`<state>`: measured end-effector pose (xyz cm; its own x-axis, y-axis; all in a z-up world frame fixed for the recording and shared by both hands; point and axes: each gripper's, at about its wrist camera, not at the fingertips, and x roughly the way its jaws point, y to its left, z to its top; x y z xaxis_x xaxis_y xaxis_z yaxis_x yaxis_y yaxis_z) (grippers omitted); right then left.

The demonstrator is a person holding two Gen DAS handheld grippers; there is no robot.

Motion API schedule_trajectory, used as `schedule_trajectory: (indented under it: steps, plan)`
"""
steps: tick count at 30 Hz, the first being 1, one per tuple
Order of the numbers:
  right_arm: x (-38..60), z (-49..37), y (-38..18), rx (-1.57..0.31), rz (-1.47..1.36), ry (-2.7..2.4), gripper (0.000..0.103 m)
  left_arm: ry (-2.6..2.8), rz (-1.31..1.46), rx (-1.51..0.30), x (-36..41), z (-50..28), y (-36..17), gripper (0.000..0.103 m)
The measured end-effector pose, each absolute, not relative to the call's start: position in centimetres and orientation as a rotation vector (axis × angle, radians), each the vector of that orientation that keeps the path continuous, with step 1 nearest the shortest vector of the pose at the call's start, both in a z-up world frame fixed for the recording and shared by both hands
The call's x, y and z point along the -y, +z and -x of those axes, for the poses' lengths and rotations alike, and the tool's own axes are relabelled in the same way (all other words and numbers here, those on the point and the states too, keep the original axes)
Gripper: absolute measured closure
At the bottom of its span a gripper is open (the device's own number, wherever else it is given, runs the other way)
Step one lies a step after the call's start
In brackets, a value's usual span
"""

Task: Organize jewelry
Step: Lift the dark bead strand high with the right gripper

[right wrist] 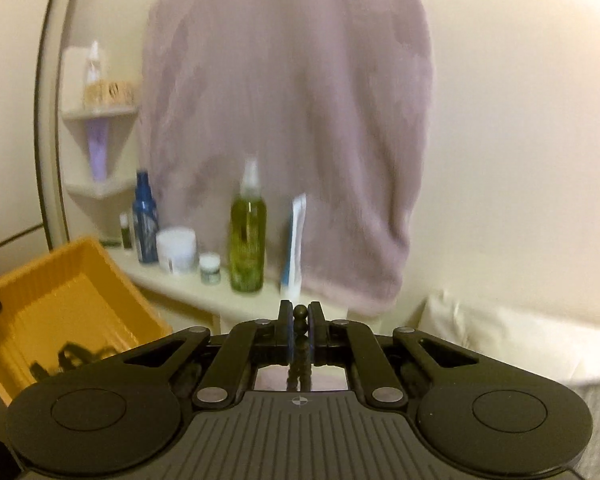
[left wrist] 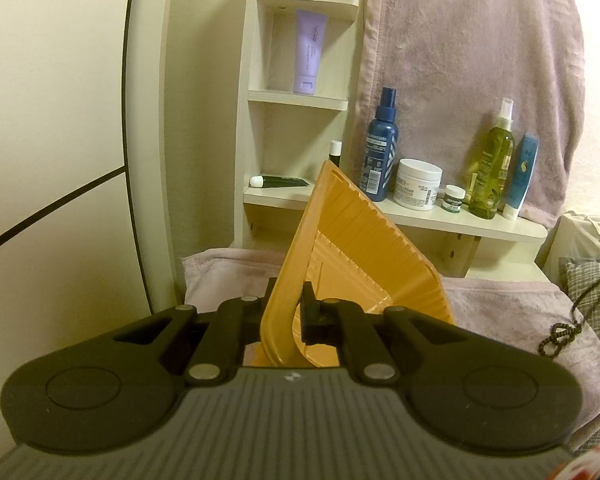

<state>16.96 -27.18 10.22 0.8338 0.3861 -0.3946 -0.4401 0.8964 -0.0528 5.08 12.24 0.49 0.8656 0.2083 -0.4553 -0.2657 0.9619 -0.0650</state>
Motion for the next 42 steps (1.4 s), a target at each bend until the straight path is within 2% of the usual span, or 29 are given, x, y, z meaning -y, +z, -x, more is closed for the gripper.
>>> schedule_trajectory:
  steps: [9, 22, 33, 42]
  plan:
    - [27.0, -17.1, 17.2, -0.247, 0.232, 0.441, 0.096, 0.249, 0.129, -0.46, -12.1, -5.0, 0.6, 0.095]
    - [23.5, -17.2, 24.3, -0.123, 0.301, 0.59, 0.096, 0.241, 0.135, -0.465, -12.5, -5.0, 0.5, 0.095]
    - [19.6, -19.7, 29.7, -0.089, 0.217, 0.978, 0.096, 0.222, 0.141, -0.473, -13.1, -5.3, 0.4, 0.096]
    - [15.4, -22.4, 31.3, -0.12, 0.139, 1.269, 0.096, 0.217, 0.15, -0.477, -13.4, -5.5, 0.3, 0.096]
